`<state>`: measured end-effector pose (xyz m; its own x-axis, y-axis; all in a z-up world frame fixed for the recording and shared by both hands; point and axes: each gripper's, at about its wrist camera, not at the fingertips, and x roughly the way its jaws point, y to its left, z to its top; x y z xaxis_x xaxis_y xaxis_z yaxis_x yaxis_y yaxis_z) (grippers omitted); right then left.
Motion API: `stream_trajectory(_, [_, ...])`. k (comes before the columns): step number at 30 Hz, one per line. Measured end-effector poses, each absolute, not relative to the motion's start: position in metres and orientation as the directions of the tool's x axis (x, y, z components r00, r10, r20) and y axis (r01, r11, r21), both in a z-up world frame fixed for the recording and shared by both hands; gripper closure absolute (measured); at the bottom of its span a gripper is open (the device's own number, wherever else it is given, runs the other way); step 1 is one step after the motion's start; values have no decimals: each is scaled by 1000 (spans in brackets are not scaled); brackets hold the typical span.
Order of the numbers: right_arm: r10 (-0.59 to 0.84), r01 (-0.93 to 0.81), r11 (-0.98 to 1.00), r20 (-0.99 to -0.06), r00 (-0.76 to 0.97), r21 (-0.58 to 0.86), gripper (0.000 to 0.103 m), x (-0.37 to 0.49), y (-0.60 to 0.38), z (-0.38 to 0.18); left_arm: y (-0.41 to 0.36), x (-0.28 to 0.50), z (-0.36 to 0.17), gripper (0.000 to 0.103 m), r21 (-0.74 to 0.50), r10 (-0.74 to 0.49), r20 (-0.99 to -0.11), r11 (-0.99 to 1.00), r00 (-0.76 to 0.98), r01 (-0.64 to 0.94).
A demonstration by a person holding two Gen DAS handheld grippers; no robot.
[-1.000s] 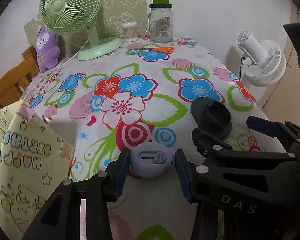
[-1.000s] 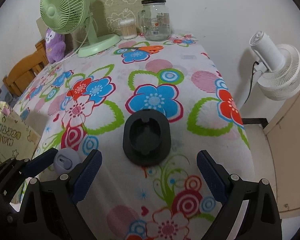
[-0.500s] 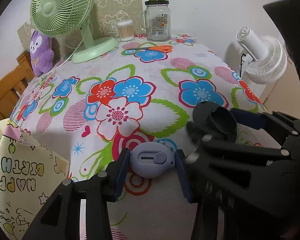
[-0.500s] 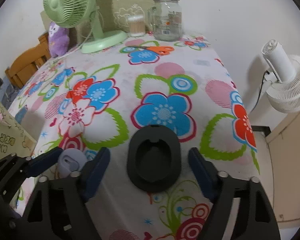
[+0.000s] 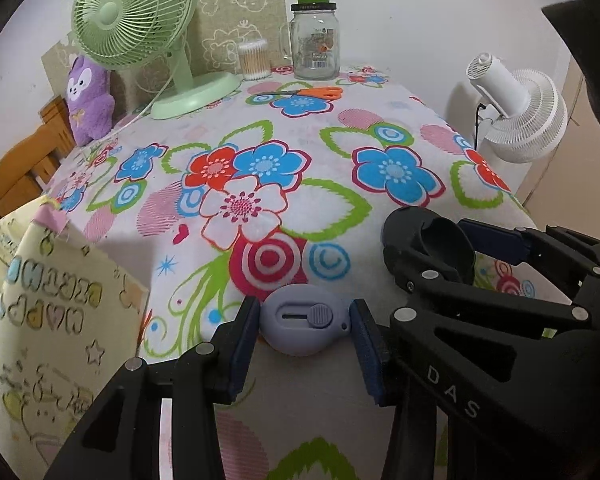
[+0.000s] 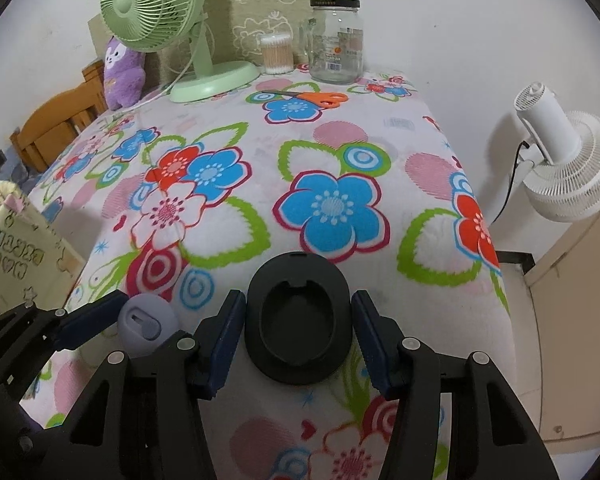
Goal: Organize rigid objects
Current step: 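Carry the oval case with the left tool while the right tool carries the black holder to the yellow box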
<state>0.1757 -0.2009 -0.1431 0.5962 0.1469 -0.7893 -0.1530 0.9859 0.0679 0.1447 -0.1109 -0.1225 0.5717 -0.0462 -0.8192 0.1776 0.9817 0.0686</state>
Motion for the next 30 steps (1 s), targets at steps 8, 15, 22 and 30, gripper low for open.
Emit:
stream_trajectory(8, [137,-138,988,-776,616,64,45,151,-199,-137,-110,124,-118,56,70,-58,-809,978,586,194])
stream_trajectory(15, [122,-125,991,-772,624,56,45,133,-197,-135,-108,108,-116,56,74,-63,-808,976,586,206])
stream_trajectory(22, [119,-115,992,-767,631,59,45,117,-193,-132,-104,94,-112,56,76,-65,-800,975,597,209])
stream_trajectory(30, [119,-100,992,-764,634,72,45,103,-189,-125,-100,82,-105,56,74,-73,-789,975,610,211])
